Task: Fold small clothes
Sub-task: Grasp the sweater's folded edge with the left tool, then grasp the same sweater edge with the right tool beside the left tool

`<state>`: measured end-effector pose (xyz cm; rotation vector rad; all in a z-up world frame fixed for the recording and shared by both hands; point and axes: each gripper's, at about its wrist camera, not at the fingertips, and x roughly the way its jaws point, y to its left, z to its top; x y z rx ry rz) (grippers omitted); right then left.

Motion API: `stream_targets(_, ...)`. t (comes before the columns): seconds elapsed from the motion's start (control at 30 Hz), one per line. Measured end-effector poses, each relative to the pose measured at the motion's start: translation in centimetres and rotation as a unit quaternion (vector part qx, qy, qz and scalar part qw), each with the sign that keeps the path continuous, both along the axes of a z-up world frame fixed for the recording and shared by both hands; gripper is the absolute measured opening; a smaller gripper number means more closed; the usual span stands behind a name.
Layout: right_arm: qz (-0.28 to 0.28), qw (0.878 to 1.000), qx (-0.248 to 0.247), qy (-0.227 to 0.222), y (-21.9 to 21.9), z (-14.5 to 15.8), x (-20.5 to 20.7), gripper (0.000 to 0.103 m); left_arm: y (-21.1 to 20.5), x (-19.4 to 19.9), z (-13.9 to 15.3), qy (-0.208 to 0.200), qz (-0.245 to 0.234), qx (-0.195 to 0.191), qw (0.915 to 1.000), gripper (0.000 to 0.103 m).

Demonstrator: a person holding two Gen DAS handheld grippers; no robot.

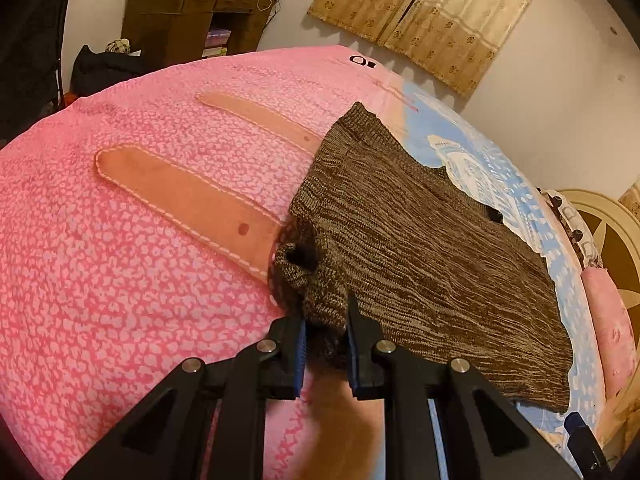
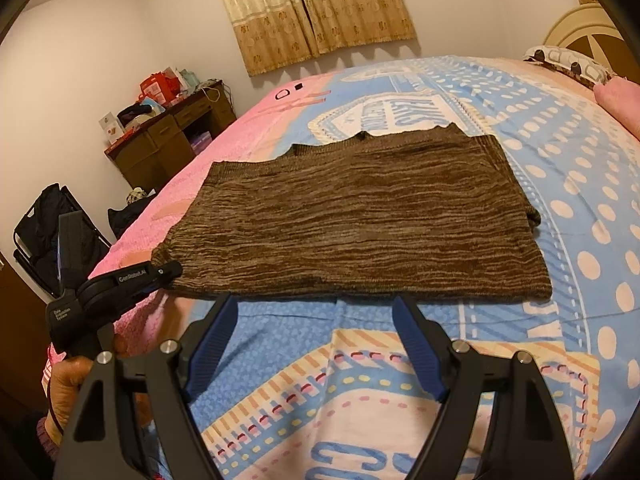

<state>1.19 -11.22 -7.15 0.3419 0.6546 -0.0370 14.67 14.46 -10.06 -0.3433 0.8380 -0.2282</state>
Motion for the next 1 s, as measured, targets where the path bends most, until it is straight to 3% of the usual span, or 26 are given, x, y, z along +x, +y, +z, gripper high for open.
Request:
stream_targets(0.5, 0.030, 0.999, -0.014, 0.013, 1.9, 1.3, 3.6, 0.083, 0.9, 0.2, -0.3, -0.006, -0.010, -0.026, 0.9996, 0.016)
stream_targets(0.83, 0.074, 0.997, 0.023, -0.003, 3.1, 3.5, 13.0, 0.090, 1.6, 0.5, -0.3, 0.009, -0.015, -0.042, 0.9990, 0.015)
stream_targets(1.0, 0.091, 0.996, -0.008, 0.017, 5.5, 2.7, 18.6, 0.090, 2.6, 0.7, -0.4, 0.007, -0.021, -0.065, 0.9977, 0.012)
